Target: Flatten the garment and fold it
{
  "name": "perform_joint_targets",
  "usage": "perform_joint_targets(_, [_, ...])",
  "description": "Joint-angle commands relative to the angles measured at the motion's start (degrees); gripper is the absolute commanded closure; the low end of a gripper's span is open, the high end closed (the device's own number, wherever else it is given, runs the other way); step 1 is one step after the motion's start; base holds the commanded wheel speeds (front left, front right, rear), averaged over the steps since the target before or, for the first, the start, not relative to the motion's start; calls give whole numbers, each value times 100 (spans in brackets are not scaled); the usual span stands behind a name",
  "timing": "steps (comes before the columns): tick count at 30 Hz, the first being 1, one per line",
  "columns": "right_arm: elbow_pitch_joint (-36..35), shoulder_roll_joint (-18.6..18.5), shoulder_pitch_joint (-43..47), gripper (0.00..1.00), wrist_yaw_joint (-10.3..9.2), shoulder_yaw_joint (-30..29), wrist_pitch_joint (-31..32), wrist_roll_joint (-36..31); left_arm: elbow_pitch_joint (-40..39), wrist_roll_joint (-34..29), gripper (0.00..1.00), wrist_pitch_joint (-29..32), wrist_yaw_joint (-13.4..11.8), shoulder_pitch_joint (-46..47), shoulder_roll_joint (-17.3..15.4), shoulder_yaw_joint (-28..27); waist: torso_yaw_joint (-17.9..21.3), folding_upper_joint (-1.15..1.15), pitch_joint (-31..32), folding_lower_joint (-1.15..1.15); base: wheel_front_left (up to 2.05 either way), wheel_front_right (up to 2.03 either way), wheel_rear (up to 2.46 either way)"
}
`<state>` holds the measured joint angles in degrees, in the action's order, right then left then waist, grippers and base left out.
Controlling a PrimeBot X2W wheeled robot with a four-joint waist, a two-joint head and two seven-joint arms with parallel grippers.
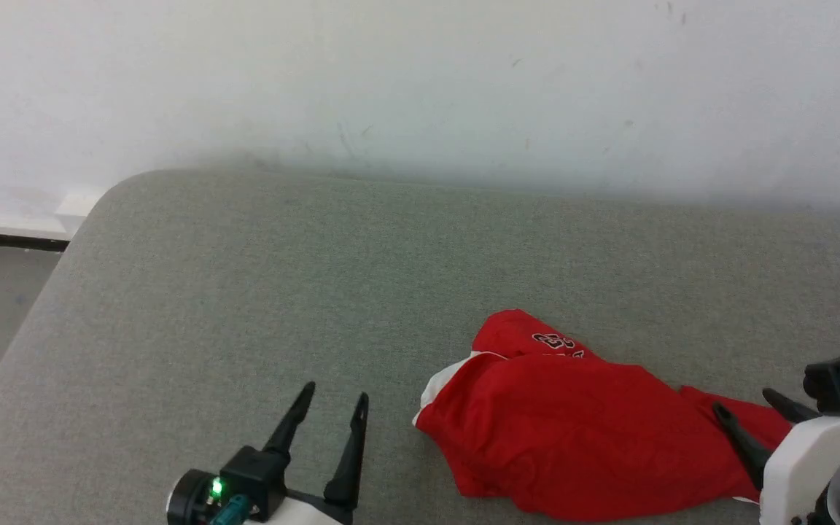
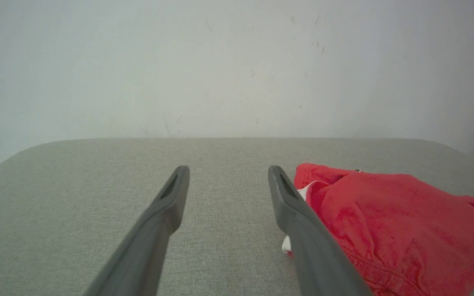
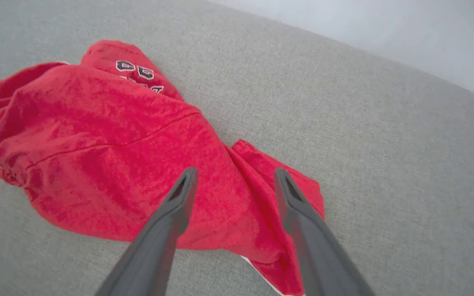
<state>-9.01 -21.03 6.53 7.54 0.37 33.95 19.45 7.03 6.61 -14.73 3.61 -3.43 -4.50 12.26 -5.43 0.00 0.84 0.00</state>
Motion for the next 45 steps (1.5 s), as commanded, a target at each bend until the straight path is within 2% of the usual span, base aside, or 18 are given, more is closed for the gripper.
perform_joint_targets(1, [-186, 124, -86, 0, -5, -33, -148, 86, 124, 44, 0, -27, 72, 6, 30, 68, 156, 0, 31, 0, 0, 0, 0])
perform_joint_targets(4, [-417, 401, -132, 0, -5, -178, -591, 110, 434, 212, 0, 242, 167, 148, 48, 196, 311, 0, 3, 0, 0, 0, 0])
perform_joint_targets(12, [-109, 885, -3, 0, -5, -194, -1459, -264, 888, 553, 0, 1806, 312, 915, -22, 545, 670, 0, -326, 0, 0, 0, 0])
perform_joint_targets(17, [93, 1001, -33, 0, -5, -80, -1689, -367, 1309, 482, 0, 2638, 284, 1413, -236, 576, 866, 0, -542, 0, 0, 0, 0])
perform_joint_targets(20, [202, 1039, -77, 0, -5, -34, -1780, -389, 1556, 499, 0, 2913, 274, 1608, -288, 581, 961, 0, -647, 0, 0, 0, 0])
perform_joint_targets(25, [351, 1070, -159, 0, -5, -15, -1880, -401, 1846, 836, 0, 3273, 370, 1732, -371, 976, 1046, 0, -787, 0, 0, 0, 0])
perform_joint_targets(26, [379, 1072, -173, 0, -5, -22, -1899, -410, 1869, 896, 79, 3293, 376, 1749, -409, 1052, 1051, 0, -799, 0, 0, 0, 0])
perform_joint_targets(27, [403, 1073, -182, 0, -5, -25, -1918, -421, 1855, 963, 100, 3244, 380, 1766, -441, 1100, 1053, 0, -810, 0, 0, 0, 0])
perform_joint_targets(31, [491, 1115, -193, 0, -5, -80, -1990, -450, 1721, 1198, 100, 2729, 366, 1872, -527, 911, 1011, 0, -797, 0, 0, 0, 0])
perform_joint_targets(34, [561, 1154, -177, 0, -5, -101, -2015, -464, 1619, 1296, 100, 2169, 244, 2029, -606, 582, 938, 0, -744, 0, 0, 0, 0])
perform_joint_targets(41, [620, 1188, -274, 0, -5, 61, -1996, -484, 1604, 1452, 100, 1302, -282, 2704, -931, -309, 916, 0, -698, 0, 0, 0, 0])
perform_joint_targets(45, [641, 1215, -297, 0, -5, 135, -2015, -487, 1766, 1487, 100, 1165, -544, 2877, -1053, -592, 950, 0, -733, 0, 0, 0, 0])
